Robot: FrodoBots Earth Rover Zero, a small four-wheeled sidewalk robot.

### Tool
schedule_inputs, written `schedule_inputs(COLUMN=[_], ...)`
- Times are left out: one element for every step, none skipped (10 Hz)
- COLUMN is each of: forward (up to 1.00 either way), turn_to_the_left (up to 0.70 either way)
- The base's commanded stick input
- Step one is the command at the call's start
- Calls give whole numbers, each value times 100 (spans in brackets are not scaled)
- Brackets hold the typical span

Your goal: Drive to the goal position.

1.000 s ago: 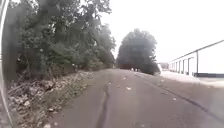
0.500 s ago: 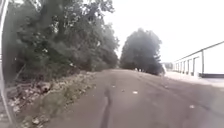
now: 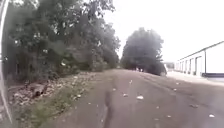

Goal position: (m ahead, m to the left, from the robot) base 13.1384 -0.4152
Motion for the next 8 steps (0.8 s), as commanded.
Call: schedule_inputs(forward=[70, 70, 70, 70, 70, 70, 70, 70], turn_to_the_left=[0, 0, 0, 0, 0, 0, 0, 0])
